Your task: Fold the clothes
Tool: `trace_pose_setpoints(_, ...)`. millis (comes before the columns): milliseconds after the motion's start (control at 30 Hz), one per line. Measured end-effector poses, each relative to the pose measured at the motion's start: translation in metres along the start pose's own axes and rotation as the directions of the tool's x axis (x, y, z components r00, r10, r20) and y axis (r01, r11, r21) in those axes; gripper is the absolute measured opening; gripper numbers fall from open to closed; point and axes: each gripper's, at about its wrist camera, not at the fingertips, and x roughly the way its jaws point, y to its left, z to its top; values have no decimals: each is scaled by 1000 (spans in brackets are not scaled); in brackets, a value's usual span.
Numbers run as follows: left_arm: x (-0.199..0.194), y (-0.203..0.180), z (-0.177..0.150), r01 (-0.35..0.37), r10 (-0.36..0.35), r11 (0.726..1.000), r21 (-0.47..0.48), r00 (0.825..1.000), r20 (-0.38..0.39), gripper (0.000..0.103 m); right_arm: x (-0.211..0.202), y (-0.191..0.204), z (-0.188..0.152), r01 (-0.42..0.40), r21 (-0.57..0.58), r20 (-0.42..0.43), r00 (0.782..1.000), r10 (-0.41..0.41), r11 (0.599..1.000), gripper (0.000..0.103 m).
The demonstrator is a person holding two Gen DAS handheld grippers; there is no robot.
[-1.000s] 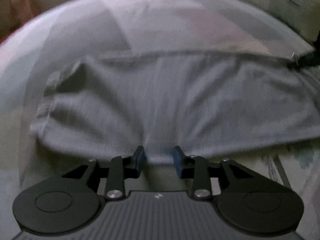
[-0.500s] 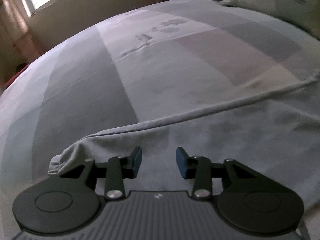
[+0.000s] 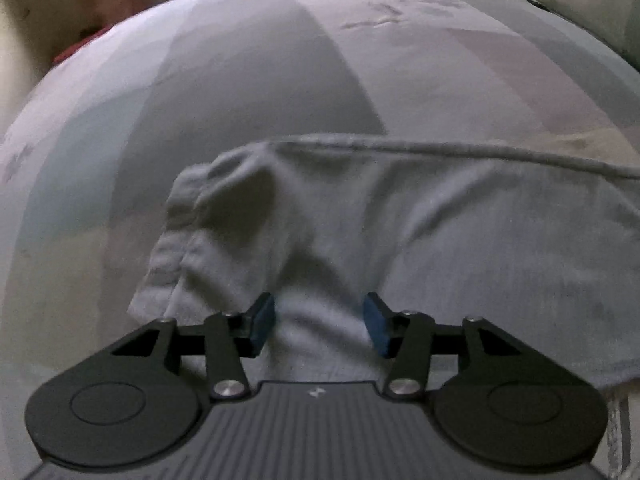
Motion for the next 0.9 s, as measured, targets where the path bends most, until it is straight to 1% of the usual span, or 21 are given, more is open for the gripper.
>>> trace_pose_setpoints(33,-2,2,-2,-1,1,1000,-5,1000,-5,52,-5,-3,4,-23,20,13,1000,22,1000,102)
trace_pose_setpoints(100,-5,6,-6,-7,7,1000,-9,1000,-14,52,-18,-12,18,-31,19,122,992,29,999,102)
trace_pose_setpoints(133,-4,5,-4,-17,17,1000,2,1000,-14,52,-22,-16,29,-13,13,190,982,10,1000,102)
trace_pose_setpoints(167,-2,6,-2,-22,22,1000,6,1000,-15,52,-20,-21,43,0,25,236,972,-6,1000,103)
trace_pose_setpoints(233,0,9,-3,-13,13,1000,-21,1000,-17,52,-12,-32,71,15,62,309,950,-34,998,103)
trace_pose_setpoints(300,0,12,-4,-4,3,999,-47,1000,-16,53,5,-40,96,-4,107,348,937,-34,994,103)
trace_pose_setpoints(333,0,13,-5,0,-1,998,-55,1000,-16,54,14,-39,106,-10,105,357,934,-28,994,103)
trace_pose_setpoints(433,1,15,-7,8,-10,998,-57,1000,-27,55,44,-36,125,-19,75,318,948,-6,997,103)
trace_pose_setpoints(533,-6,15,-3,12,-14,999,-47,999,-34,53,38,-32,126,-81,51,327,943,60,995,103)
trace_pose_setpoints(600,-9,14,2,24,-25,998,-54,1000,-14,53,27,-31,119,-126,46,334,937,104,991,103)
trace_pose_setpoints(633,-10,13,5,35,-35,998,-57,999,6,53,22,-30,113,-128,38,329,938,108,991,103)
trace_pose_setpoints(700,-9,6,16,59,-56,997,-47,997,47,53,16,-25,99,-93,21,304,949,82,995,103)
trace_pose_setpoints(733,-5,2,21,63,-61,998,-32,997,55,53,15,-25,90,-84,22,290,954,74,996,103)
trace_pose_setpoints(833,7,-12,36,75,-76,997,13,994,79,53,15,-27,64,-79,34,250,966,68,996,103)
trace_pose_setpoints(900,15,-18,38,79,-83,995,54,993,89,53,19,-24,52,-69,21,238,969,62,997,103)
